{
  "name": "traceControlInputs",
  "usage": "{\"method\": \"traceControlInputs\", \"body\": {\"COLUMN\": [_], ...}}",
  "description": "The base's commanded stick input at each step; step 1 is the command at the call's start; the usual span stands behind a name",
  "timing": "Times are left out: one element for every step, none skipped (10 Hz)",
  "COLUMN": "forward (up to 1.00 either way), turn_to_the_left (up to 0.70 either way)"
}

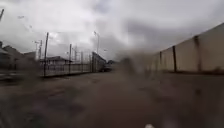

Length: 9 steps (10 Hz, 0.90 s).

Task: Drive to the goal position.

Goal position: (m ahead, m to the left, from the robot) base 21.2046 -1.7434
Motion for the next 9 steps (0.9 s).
{"method": "traceControlInputs", "body": {"forward": [0.5,0.5,0.5,0.5,0.5,0.5,0.5,0.5,0.5], "turn_to_the_left": [0.02,0.02,0.02,0.02,0.02,0.02,0.02,0.02,0.02]}}
